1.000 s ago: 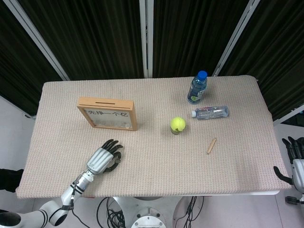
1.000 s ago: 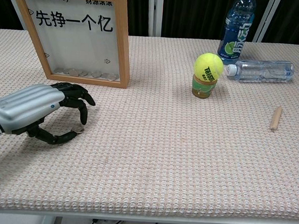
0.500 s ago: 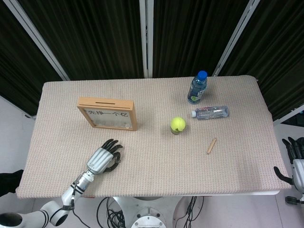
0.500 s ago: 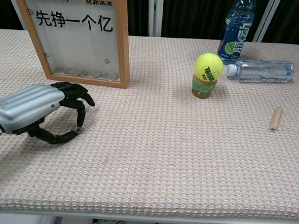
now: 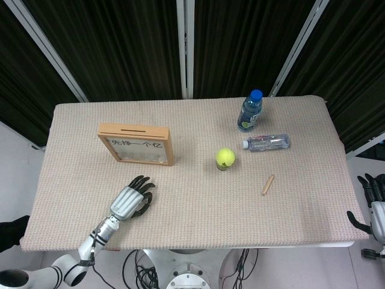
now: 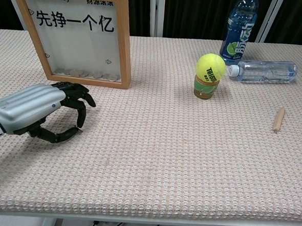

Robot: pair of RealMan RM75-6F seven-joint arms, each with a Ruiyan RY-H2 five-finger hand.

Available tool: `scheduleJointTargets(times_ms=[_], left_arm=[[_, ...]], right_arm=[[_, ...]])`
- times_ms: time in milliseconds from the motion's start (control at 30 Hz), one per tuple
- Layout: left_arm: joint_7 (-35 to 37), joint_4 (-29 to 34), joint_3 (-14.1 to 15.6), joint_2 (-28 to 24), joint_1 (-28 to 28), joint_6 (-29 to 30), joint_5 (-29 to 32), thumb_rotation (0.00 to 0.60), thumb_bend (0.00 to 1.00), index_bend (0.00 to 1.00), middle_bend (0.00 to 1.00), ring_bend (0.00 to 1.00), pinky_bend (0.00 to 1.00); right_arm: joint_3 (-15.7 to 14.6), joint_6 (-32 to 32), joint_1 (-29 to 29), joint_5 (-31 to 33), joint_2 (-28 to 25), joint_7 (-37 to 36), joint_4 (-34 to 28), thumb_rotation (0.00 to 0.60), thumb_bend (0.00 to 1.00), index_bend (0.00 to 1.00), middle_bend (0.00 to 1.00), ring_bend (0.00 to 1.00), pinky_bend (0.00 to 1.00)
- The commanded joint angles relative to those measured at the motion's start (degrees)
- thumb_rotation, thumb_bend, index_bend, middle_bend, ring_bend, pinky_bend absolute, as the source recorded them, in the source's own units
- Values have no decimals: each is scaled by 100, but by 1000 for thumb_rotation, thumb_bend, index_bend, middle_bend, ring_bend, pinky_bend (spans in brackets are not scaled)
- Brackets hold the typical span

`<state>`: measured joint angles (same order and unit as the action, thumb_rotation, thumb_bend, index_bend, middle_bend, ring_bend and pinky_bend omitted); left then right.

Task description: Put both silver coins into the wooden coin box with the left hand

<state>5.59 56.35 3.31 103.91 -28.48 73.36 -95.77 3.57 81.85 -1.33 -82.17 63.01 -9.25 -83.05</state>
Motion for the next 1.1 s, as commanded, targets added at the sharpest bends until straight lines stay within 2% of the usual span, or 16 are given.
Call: scheduleJointTargets(times_ms=[33,300,433,833,1100], left_arm=[[5,28,-11,-14,0,14,5,600,429,548,230,80,126],[68,345,-42,-197,54,115,48,600,442,574,235,80,127],[-36,736,-108,-520,132,351,51,600,442,578,236,80,129],[-702,2684,-574,-2518,596,1110,478,600,440,594,248,92,136],[-824,3880,-1182,-3866,548,1066,940,600,443,609,255,92,137]], right_arm=[[0,-2,0,2,0,-1,1,600,234,0,0,0,0],[5,24,4,-10,-11,-7,-19,600,235,0,0,0,0],[16,75,15,-27,-44,-13,-53,600,234,0,0,0,0],[45,149,-3,-91,-101,26,-172,600,235,0,0,0,0],[66,110,-69,-105,-101,166,-293,600,233,0,0,0,0]])
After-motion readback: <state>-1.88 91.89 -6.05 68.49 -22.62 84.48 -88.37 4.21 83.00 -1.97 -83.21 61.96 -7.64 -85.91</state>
